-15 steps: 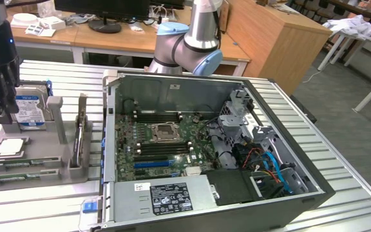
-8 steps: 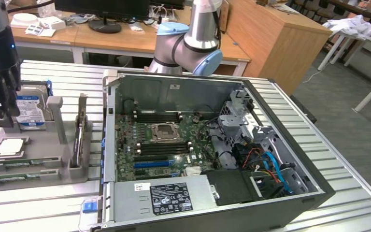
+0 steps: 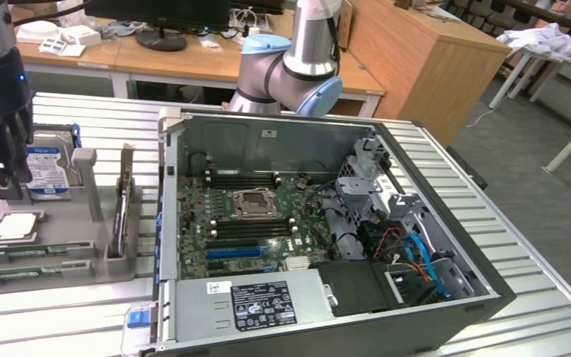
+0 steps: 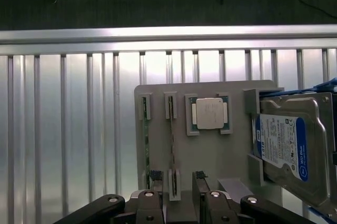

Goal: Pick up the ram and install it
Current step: 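Pick up the ram and move it above insertion slot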

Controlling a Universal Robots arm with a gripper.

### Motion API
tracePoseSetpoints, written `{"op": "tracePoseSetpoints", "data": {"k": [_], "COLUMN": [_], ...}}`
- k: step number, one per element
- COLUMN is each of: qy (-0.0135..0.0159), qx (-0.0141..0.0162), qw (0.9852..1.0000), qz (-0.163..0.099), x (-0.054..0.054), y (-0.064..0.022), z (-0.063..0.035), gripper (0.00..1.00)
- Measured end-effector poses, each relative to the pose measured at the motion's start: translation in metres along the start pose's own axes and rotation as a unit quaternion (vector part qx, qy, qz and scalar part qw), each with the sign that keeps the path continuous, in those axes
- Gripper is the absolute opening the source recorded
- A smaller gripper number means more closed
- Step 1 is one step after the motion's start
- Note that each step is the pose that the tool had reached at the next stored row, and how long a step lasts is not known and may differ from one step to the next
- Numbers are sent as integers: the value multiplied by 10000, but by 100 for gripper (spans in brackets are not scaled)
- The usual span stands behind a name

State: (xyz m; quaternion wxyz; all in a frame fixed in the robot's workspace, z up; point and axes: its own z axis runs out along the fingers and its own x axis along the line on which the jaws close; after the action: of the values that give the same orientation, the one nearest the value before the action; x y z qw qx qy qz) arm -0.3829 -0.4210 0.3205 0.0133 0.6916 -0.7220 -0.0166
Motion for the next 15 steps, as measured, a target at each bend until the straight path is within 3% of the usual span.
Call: {"op": "tracePoseSetpoints", "data": {"k": [15], "qy": [-1], "qx": [-1], "qw": [10000], "qz": [-13], "x": [1], "y": [-6], "z": [140], "gripper": [36]}}
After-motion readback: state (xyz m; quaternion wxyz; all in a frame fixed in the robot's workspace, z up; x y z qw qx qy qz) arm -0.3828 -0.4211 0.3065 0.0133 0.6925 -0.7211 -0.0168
